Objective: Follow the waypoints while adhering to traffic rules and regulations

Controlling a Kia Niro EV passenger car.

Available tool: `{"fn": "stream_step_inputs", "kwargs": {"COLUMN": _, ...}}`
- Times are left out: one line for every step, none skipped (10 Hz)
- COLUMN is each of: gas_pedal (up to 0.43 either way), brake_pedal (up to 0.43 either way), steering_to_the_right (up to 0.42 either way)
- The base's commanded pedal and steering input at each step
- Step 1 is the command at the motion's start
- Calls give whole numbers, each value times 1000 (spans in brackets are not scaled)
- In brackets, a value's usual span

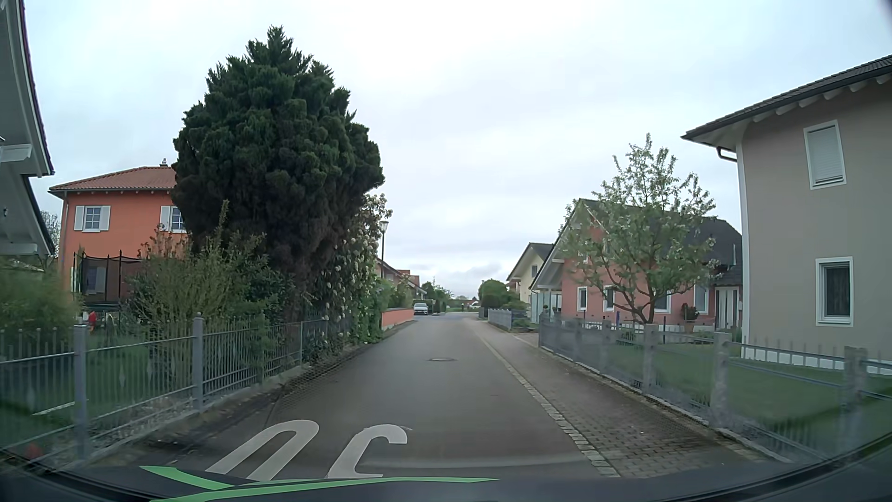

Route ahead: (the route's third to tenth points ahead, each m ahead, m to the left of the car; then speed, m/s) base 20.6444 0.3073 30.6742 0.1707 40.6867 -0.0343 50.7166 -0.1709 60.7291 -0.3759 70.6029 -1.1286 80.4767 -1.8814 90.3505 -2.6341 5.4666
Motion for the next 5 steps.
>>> {"fn": "stream_step_inputs", "kwargs": {"gas_pedal": 150, "brake_pedal": 0, "steering_to_the_right": -2}}
{"fn": "stream_step_inputs", "kwargs": {"gas_pedal": 138, "brake_pedal": 0, "steering_to_the_right": 0}}
{"fn": "stream_step_inputs", "kwargs": {"gas_pedal": 138, "brake_pedal": 0, "steering_to_the_right": -1}}
{"fn": "stream_step_inputs", "kwargs": {"gas_pedal": 138, "brake_pedal": 0, "steering_to_the_right": 0}}
{"fn": "stream_step_inputs", "kwargs": {"gas_pedal": 138, "brake_pedal": 0, "steering_to_the_right": 0}}
